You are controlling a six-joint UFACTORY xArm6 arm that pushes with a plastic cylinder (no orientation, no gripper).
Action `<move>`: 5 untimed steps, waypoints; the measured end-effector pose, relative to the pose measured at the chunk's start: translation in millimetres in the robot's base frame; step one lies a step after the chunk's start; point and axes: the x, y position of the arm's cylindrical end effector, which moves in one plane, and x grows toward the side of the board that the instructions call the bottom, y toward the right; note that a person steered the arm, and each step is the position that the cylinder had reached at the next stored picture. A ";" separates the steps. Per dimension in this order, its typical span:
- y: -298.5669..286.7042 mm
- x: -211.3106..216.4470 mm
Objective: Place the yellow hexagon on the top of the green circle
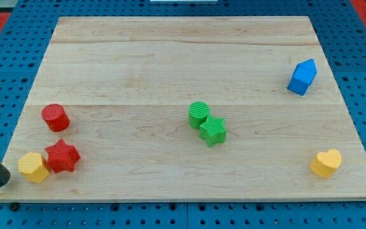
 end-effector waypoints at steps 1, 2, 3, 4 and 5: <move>13.3 16.4; 60.1 19.8; 60.3 17.2; 33.9 16.6; 28.8 -0.9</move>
